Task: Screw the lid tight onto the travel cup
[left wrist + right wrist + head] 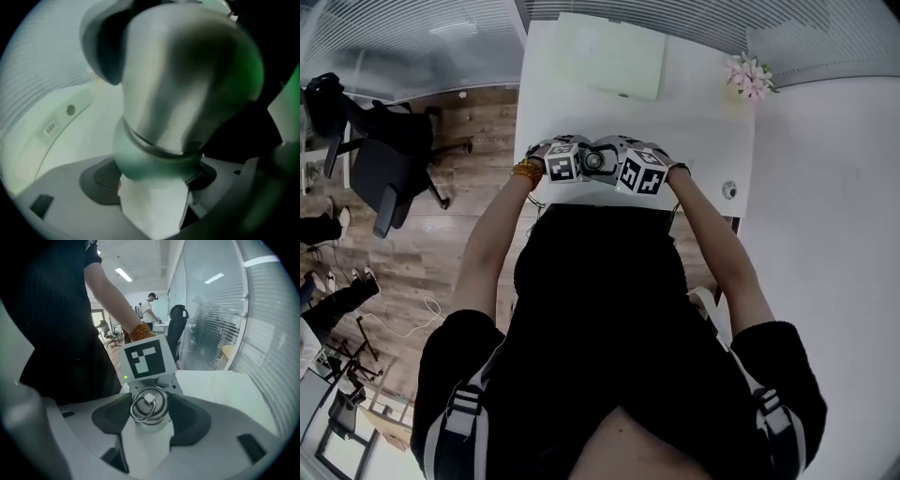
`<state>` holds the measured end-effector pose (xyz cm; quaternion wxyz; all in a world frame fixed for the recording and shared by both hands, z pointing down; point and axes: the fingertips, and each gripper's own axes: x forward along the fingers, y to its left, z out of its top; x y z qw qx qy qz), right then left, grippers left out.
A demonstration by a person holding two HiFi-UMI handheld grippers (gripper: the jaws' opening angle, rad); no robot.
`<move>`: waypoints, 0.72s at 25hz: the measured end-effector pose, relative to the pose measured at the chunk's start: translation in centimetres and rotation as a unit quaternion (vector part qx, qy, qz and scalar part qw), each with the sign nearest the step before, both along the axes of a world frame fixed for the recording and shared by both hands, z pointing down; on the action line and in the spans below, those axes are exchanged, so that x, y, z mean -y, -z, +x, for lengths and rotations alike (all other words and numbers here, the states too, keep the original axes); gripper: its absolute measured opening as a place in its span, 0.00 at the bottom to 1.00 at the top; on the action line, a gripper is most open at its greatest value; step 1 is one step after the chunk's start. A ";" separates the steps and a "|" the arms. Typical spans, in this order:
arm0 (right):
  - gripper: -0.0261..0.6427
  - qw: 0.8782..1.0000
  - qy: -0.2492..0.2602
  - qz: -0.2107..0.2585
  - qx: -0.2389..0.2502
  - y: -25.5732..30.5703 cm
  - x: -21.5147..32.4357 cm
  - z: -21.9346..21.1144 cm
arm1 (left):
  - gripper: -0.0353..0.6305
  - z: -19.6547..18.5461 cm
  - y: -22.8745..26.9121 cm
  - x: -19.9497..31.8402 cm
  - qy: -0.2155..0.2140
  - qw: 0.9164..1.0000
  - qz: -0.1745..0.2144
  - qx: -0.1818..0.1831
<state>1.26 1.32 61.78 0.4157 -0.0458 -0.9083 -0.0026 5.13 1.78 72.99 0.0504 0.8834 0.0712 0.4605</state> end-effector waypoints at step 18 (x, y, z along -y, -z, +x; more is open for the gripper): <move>0.42 0.971 -0.226 0.021 0.075 -0.2 0.6 0.4 | 0.62 0.1 0.2 0.8 0.267 0.960 0.024 -0.079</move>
